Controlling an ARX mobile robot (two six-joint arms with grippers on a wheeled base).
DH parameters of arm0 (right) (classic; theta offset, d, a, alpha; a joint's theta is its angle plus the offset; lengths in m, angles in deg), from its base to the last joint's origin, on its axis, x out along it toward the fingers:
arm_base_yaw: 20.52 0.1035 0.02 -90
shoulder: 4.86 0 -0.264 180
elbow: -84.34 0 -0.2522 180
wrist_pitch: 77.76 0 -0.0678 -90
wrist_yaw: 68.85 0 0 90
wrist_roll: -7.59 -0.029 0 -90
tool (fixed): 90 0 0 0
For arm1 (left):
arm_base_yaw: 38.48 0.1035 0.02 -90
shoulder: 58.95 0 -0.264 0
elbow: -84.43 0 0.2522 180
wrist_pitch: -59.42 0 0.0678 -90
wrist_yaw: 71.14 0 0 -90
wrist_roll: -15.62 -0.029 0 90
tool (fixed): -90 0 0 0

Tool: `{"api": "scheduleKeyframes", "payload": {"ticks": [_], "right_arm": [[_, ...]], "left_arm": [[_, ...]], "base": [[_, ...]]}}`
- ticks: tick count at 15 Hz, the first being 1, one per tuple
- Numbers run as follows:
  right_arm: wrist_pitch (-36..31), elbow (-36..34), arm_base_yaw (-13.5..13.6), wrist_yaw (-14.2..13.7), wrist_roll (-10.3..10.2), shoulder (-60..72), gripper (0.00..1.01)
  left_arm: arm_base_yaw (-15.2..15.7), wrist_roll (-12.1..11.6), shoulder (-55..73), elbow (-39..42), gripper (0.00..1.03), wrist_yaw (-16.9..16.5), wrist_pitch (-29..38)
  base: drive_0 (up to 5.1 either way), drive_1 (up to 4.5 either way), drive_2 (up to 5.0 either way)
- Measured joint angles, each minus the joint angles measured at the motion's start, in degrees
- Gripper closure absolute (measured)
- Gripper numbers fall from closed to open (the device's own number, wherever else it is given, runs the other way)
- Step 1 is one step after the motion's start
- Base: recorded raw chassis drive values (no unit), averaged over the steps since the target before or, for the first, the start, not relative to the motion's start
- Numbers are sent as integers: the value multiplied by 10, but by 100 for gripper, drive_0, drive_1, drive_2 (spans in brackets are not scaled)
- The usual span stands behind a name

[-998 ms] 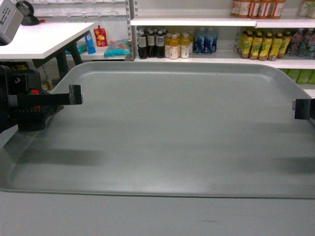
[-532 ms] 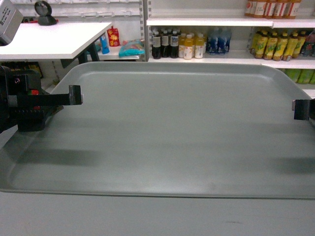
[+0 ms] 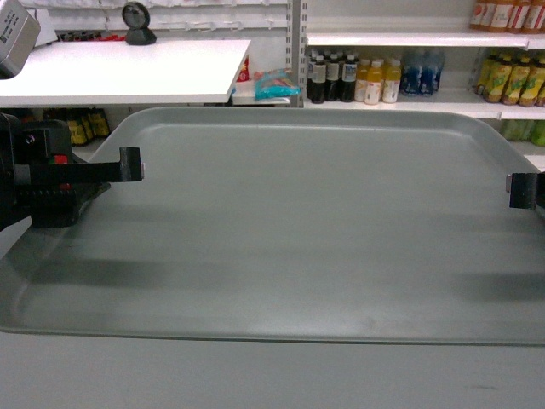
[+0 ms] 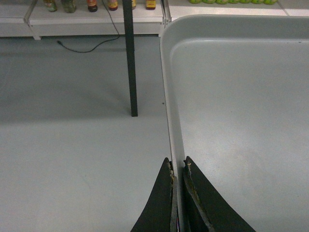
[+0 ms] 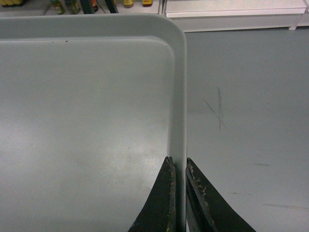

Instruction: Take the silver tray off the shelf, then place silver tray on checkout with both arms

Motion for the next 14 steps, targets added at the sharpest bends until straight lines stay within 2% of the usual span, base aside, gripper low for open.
{"api": "scheduleKeyframes", "payload": {"ticks": [14], "right_arm": [[-2, 0, 0, 0, 0, 1, 98]], "left_arm": [[0, 0, 0, 0, 100, 0, 1]], "base": [[-505, 240, 240]]}}
